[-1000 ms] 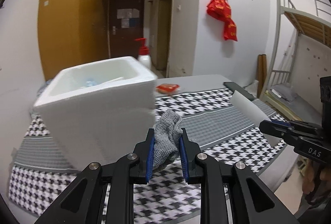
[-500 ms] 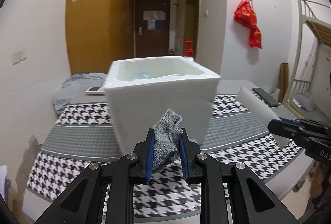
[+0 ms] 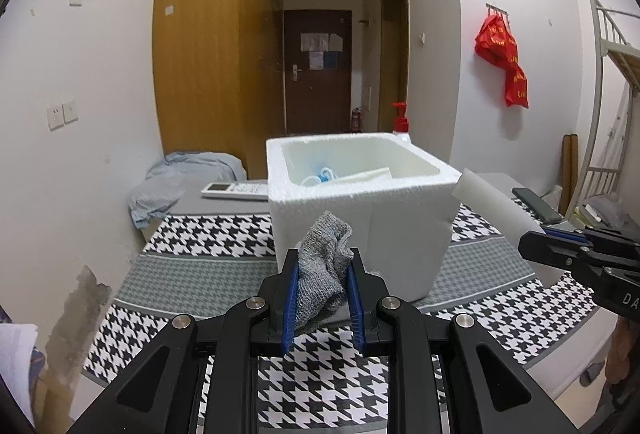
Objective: Organize soft objects
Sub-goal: 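Carry the grey sock and white roller over the white foam box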
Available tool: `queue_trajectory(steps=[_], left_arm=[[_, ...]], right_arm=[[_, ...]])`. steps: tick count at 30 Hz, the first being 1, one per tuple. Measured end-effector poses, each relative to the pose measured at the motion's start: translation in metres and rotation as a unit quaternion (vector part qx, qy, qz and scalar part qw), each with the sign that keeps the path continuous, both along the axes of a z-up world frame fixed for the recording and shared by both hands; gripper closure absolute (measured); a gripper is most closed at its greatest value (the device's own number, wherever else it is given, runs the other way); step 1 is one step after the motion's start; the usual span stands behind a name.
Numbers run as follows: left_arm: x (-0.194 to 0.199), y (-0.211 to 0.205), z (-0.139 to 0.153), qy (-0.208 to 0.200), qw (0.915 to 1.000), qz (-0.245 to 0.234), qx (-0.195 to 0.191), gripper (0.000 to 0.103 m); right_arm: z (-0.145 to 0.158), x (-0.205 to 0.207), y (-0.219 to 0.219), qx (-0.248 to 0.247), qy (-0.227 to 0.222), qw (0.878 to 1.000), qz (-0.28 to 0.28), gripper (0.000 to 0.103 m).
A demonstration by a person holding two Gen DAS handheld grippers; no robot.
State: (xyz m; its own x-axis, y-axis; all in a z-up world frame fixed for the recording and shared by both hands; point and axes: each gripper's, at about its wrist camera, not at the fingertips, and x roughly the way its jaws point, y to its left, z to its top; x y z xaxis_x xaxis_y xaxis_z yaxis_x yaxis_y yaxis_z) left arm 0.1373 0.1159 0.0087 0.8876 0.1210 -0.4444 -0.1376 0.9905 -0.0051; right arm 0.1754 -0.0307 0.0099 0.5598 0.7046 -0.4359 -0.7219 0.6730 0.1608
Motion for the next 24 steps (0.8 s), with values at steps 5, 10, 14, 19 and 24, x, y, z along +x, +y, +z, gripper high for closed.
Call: queue_trajectory(steps=[5, 10, 14, 19, 24], left_arm=[[-0.001, 0.004, 0.013, -0.013, 0.9999, 0.004, 0.005, 0.08], [-0.002, 0.008, 0.029, -0.03, 0.9995, 0.003, 0.009, 0.08], [-0.003, 0.008, 0.04, -0.042, 0.999, -0.001, 0.013, 0.08], [-0.002, 0.006, 0.052, -0.055, 0.9982, -0.004, 0.023, 0.08], [0.001, 0.008, 0.063, -0.072, 0.997, -0.002, 0.027, 0.08]], right_arm=[[0.013, 0.003, 0.004, 0.003, -0.012, 1.0, 0.001, 0.089], [0.026, 0.003, 0.009, 0.004, -0.028, 1.0, 0.004, 0.089], [0.033, 0.005, 0.014, 0.002, -0.036, 0.999, 0.007, 0.089], [0.04, 0.013, 0.017, 0.003, -0.041, 0.999, 0.005, 0.089], [0.05, 0.017, 0.019, 0.012, -0.051, 0.999, 0.001, 0.089]])
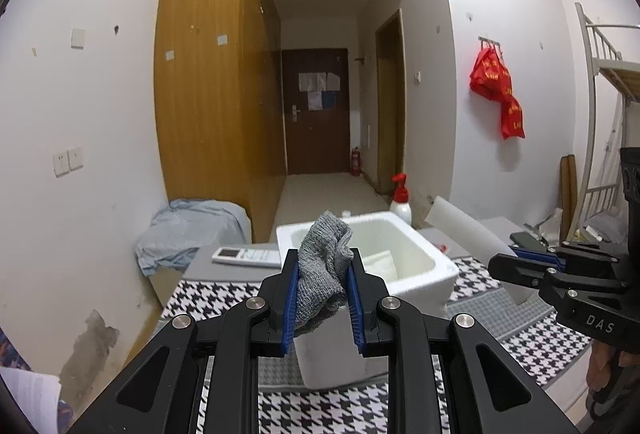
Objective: Organize soft objects
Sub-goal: 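Carry the grey sock and white roller over the white foam box, then open the left tool to drop the grey sock into the box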
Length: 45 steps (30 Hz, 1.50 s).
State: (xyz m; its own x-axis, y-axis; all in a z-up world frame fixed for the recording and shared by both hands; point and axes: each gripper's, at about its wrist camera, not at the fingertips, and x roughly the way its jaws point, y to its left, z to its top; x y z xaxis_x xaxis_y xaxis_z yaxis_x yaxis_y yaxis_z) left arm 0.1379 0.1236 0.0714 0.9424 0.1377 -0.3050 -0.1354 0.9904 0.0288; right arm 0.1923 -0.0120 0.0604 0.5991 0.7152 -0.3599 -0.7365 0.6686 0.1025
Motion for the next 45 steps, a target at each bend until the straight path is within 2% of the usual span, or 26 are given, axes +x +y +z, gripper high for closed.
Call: queue_trajectory(steps=[9, 17, 25, 38, 45], left_arm=[[0.008, 0.008, 0.008, -0.017, 0.9998, -0.008, 0.001, 0.08], [0.025, 0.012, 0.013, -0.023, 0.9997, -0.005, 0.003, 0.08], [0.05, 0.015, 0.007, -0.003, 1.0, -0.004, -0.007, 0.08], [0.082, -0.001, 0.001, 0.021, 0.9988, -0.043, -0.012, 0.08], [0.098, -0.003, -0.005, 0.039, 0.998, -0.049, -0.013, 0.08]], right_arm=[[0.009, 0.009, 0.011, -0.006, -0.012, 1.0, 0.003, 0.089], [0.007, 0.026, 0.019, 0.002, -0.001, 1.0, 0.007, 0.089], [0.004, 0.035, 0.015, 0.01, 0.006, 1.0, 0.007, 0.089], [-0.002, 0.038, -0.012, 0.012, 0.012, 0.999, -0.039, 0.089], [-0.006, 0.041, -0.02, 0.01, 0.015, 0.998, -0.055, 0.089]])
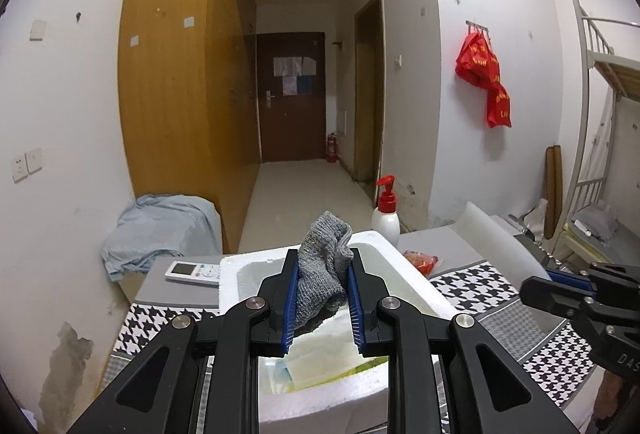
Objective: Organize soft objects
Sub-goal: 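Open the left tool to drop the grey sock into the box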
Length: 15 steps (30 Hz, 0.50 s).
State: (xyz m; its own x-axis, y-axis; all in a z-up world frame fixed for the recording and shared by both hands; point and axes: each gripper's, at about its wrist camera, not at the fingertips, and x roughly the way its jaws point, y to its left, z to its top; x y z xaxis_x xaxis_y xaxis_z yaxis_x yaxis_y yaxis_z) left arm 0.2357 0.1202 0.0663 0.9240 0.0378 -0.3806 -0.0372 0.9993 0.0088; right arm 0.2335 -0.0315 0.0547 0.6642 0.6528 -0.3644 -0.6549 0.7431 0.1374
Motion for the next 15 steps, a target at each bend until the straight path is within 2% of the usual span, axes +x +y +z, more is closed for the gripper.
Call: queue_trajectory(steps=[4, 6, 8, 10, 12, 15], left_arm=[[0.014, -0.001, -0.006, 0.02, 0.9998, 0.005, 0.003, 0.079], [0.02, -0.001, -0.01, 0.029, 0.9996, 0.005, 0.004, 0.073], [0.025, 0.0, -0.013, 0.038, 0.9993, 0.006, -0.001, 0.061], [0.024, 0.004, -0.014, 0.034, 0.9993, 0.013, -0.008, 0.029], [0.02, 0.005, -0.012, 0.019, 0.9995, 0.025, -0.008, 0.009], [0.013, 0.007, -0.006, -0.003, 0.999, 0.044, -0.009, 0.004]], right_arm=[[-0.002, 0.002, -0.003, 0.003, 0.003, 1.0, -0.005, 0.089], [-0.002, 0.003, -0.004, 0.003, 0.004, 1.0, -0.007, 0.089], [-0.003, 0.003, -0.004, 0.002, 0.006, 1.0, -0.009, 0.089], [-0.003, 0.003, -0.005, 0.003, 0.007, 1.0, -0.01, 0.089], [-0.002, 0.003, -0.005, 0.003, 0.007, 1.0, -0.011, 0.089], [-0.002, 0.004, -0.005, 0.003, 0.008, 1.0, -0.012, 0.089]])
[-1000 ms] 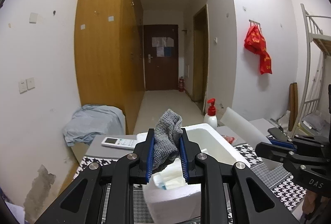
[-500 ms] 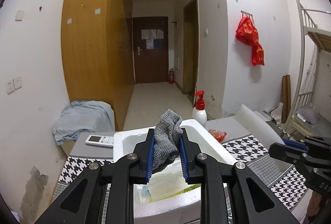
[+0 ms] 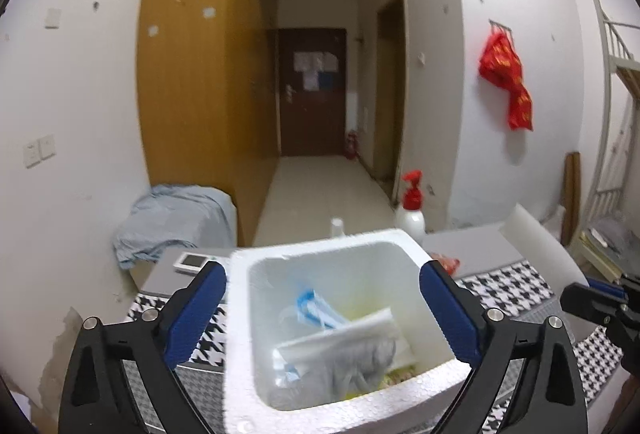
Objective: Organize soft objects
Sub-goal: 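Open the left tool to drop the grey sock into the box, then lower the white roller into the box and open the right tool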
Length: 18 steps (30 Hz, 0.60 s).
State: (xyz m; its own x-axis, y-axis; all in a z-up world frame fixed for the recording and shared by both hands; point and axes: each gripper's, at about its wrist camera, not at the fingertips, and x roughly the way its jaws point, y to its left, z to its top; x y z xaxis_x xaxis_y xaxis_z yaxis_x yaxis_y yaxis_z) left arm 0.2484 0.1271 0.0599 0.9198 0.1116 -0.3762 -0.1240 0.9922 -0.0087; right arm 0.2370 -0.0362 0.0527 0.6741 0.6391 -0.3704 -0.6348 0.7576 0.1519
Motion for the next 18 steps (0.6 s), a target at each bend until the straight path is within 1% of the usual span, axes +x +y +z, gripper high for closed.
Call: queue_trajectory(steps=[3, 6, 9, 11, 18], left_arm=[[-0.009, 0.002, 0.003, -0.009, 1.0, -0.002, -0.001, 0.001], [-0.018, 0.004, 0.005, -0.015, 0.9999, 0.003, 0.009, 0.001], [-0.027, 0.01, 0.005, -0.019, 0.9998, 0.007, 0.005, 0.001], [-0.034, 0.015, 0.006, -0.023, 0.9996, 0.013, 0.004, 0.001], [-0.053, 0.026, 0.006, -0.031, 0.9985, 0.041, 0.02, 0.001]], right_arm=[[0.0, 0.0, 0.002, -0.001, 0.0, 1.0, 0.002, 0.089], [0.0, 0.0, 0.006, -0.003, 0.001, 1.0, 0.005, 0.089], [0.001, 0.0, 0.012, -0.005, 0.0, 1.0, 0.011, 0.089], [0.001, 0.001, 0.016, -0.006, -0.001, 1.0, 0.015, 0.089], [0.001, 0.003, 0.036, -0.011, 0.001, 0.999, 0.037, 0.089]])
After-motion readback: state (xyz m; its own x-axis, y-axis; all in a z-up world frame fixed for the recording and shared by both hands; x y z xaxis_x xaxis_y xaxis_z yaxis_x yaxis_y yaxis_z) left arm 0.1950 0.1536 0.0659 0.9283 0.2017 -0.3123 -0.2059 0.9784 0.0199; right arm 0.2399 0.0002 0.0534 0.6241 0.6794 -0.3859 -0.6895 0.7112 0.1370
